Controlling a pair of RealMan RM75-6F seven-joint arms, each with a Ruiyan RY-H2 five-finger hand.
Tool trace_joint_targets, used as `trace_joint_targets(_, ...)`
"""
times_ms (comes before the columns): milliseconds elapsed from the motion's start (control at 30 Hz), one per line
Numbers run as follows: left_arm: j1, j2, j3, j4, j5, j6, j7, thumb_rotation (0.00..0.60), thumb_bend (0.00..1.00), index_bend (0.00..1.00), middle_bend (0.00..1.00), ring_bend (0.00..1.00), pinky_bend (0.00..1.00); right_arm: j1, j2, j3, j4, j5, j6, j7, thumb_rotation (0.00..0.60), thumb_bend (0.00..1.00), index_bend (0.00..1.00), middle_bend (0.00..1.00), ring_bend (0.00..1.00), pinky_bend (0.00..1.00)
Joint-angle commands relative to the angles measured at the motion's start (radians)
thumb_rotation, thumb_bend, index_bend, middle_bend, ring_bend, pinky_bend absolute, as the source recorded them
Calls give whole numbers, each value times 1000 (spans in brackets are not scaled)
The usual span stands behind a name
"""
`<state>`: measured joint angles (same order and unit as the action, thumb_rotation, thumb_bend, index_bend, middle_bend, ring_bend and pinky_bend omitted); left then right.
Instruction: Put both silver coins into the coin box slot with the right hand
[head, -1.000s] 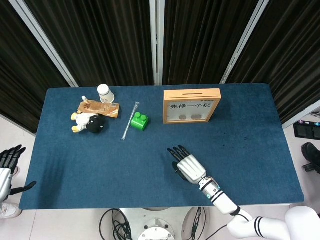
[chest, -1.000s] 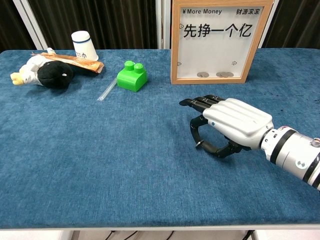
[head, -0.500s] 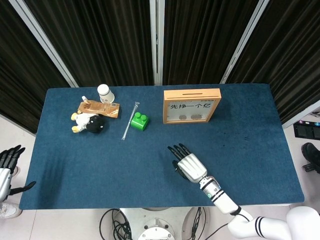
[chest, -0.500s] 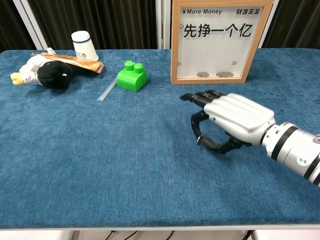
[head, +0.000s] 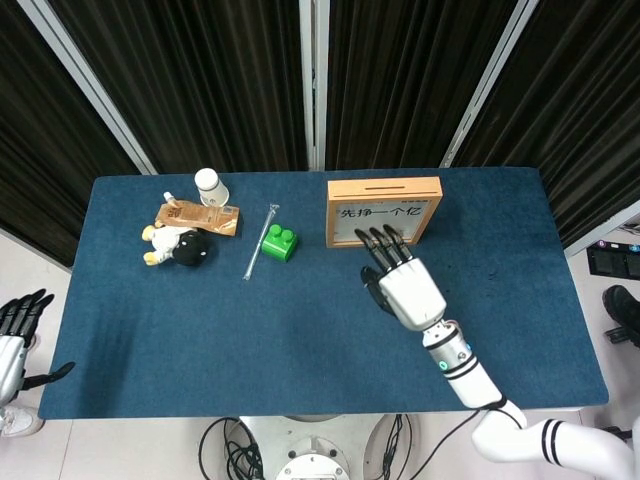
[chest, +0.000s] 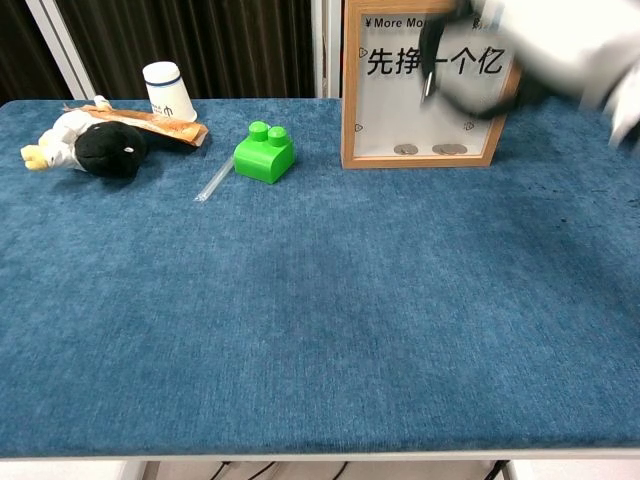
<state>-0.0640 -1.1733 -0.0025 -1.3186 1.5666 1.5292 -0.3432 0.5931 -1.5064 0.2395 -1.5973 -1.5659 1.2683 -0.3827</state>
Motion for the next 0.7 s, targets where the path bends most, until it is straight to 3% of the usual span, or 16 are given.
trace_joint_targets(33, -1, 2, 1, -4, 1, -1, 0, 600, 84, 64, 11, 0, 0, 40, 74, 112, -75, 66, 9, -85, 600, 436, 691, 17, 0, 0)
trace_joint_targets(200, 0, 6, 2, -10, 7, 5, -4, 600, 84, 64, 11, 0, 0, 112, 97, 242, -75, 244, -49, -178, 600, 436, 694, 15, 0, 0)
trace_joint_targets(333, 1, 9, 5, -11, 14, 11, -9, 600, 84, 64, 11, 0, 0, 179, 82, 301, -16, 378, -83, -273, 600, 435, 694, 14, 0, 0)
trace_joint_targets(467, 4, 14, 6, -13, 18, 20, -16, 600, 84, 64, 11, 0, 0, 239, 55, 320, 56, 498, -117, -342, 600, 430, 694, 13, 0, 0)
trace_joint_targets(700, 5, 19, 6, -12, 20, 26, -34, 600, 84, 64, 11, 0, 0, 307, -5, 300, 153, 628, -135, -399, 600, 431, 693, 11, 0, 0)
